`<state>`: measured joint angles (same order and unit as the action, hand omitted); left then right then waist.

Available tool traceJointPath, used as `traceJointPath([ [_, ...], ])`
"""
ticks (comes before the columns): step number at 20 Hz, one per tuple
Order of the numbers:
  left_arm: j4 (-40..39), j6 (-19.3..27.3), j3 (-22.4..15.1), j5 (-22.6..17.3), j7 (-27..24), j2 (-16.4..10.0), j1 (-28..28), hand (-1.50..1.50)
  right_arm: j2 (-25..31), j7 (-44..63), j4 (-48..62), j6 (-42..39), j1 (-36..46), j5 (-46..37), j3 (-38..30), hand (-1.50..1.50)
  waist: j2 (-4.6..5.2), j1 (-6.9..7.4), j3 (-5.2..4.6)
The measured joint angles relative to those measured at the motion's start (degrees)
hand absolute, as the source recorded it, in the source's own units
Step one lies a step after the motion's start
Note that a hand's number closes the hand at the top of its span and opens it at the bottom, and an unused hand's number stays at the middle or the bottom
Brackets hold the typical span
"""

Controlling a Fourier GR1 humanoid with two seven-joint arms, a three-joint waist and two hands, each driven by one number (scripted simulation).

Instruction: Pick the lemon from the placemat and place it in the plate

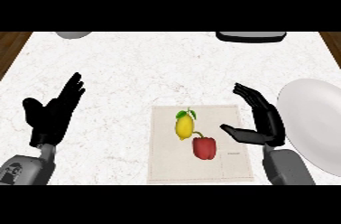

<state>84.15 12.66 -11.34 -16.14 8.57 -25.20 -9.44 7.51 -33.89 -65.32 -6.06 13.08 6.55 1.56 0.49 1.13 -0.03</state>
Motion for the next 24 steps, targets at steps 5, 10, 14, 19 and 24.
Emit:
traceJointPath([
  [5,-3.93,-1.69,1.99,-0.08,-2.11,0.90,-0.34,0.00,1.61,-4.59,5.60,0.32,1.18,-7.76,3.93,-1.50,-0.23,-0.57,0.03],
  [10,-5.86,-1.76,2.92,1.60,-1.40,2.88,-1.93,0.00,3.13,-0.10,3.04,0.90,1.82,-12.22,6.01,-1.50,-0.44,-1.06,0.01],
  [14,-5.74,-3.12,4.24,2.20,-2.35,3.18,-0.62,0.00,5.02,6.20,-1.79,-0.96,2.01,-14.32,7.39,-1.50,-0.54,-1.15,0.01],
  [19,-5.25,-3.16,4.67,3.28,-0.55,3.79,-1.44,0.00,5.01,14.61,-3.65,-2.57,4.43,-18.38,10.77,-1.50,-0.56,-1.03,0.00],
  [24,-5.71,-4.57,5.90,3.79,-1.10,3.99,-1.31,0.00,5.22,21.65,-7.26,-2.57,4.52,-23.91,14.08,-1.50,-0.61,-1.14,-0.02],
])
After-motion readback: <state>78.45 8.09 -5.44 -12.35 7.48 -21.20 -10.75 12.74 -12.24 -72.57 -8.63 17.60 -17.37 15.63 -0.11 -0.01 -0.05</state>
